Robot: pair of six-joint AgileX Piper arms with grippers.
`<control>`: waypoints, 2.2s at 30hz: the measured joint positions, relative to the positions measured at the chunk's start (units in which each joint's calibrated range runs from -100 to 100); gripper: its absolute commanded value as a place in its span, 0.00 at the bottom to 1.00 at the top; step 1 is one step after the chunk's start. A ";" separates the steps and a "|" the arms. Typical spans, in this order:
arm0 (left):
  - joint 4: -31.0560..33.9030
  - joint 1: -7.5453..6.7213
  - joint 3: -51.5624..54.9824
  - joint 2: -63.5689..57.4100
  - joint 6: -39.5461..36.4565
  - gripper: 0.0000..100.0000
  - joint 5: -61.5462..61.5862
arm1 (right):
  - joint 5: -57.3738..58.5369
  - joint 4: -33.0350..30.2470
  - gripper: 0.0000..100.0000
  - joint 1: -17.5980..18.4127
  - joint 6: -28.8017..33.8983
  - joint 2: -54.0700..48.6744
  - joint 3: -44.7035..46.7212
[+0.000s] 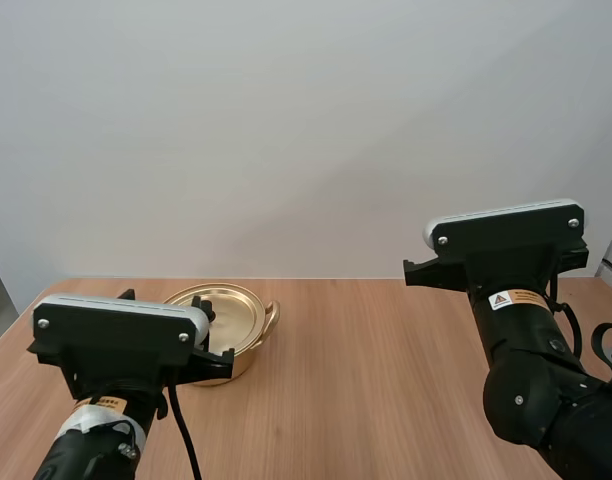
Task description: Open the pot, put the car inside, and close it
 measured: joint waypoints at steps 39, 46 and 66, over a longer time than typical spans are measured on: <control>19.68 0.00 1.52 0.00 -22.27 0.88 8.37 | 0.00 0.00 0.00 0.00 0.00 0.00 0.00; 21.88 0.00 1.52 0.00 -22.14 0.84 8.14 | 0.00 0.00 0.00 0.00 0.00 0.00 0.00; 23.11 0.00 1.52 0.00 -24.59 0.00 8.30 | 0.00 0.00 0.00 0.00 0.00 0.00 0.00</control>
